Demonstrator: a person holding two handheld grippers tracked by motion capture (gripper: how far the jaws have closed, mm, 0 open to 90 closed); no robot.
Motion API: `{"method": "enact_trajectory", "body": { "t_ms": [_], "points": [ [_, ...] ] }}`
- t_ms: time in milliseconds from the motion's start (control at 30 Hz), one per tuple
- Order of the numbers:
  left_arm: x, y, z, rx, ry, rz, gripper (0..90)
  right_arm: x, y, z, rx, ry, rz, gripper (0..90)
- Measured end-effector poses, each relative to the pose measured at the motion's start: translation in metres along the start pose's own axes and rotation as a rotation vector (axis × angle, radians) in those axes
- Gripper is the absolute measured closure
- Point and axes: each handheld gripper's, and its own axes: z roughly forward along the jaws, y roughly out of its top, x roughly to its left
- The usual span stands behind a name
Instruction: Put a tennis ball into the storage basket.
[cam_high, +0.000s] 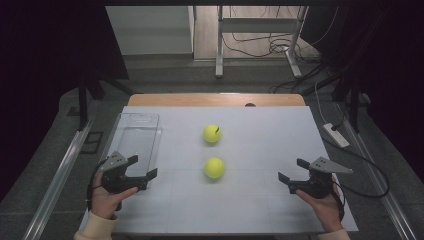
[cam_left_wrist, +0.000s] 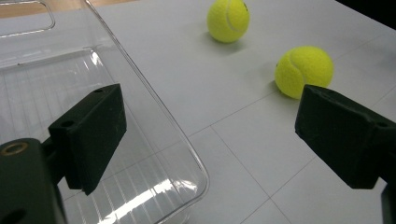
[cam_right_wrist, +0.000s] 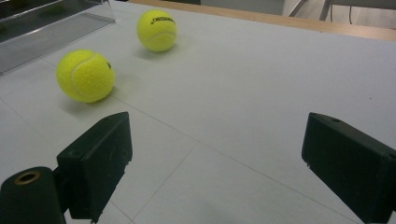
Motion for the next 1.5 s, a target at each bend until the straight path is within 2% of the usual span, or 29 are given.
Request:
{"method": "enact_trajectory", "body": {
  "t_ms": [400, 500, 833, 1100, 1500],
  "points": [
    [0.0022, 0.0001, -0.0025, -0.008, -0.003, 0.0, 10.3, 0.002, 0.0017, 0.0015, 0.006, 0.009, 0.001, 9.1],
    [0.0023, -0.0002, -0.0039, -0.009, -0.002, 0.002, 10.3, 0.0014, 0.0004, 0.0027, 0.011, 0.016, 0.017, 9.2],
    [0.0021, 0.0008, -0.0015, -0.003, 0.004, 0.007, 10.4, 0.0021, -0.001, 0.0057, 0.026, 0.01, 0.017, 9.4],
    [-0.0002, 0.0036, -0.0048, -0.011, 0.011, 0.004, 10.5, 0.0049, -0.001, 0.0045, 0.025, 0.007, 0.013, 9.5],
    [-0.0058, 0.0094, -0.0023, -0.011, -0.003, 0.016, 10.5, 0.0065, -0.0027, 0.0081, 0.029, 0.011, 0.015, 9.7]
  ]
}}
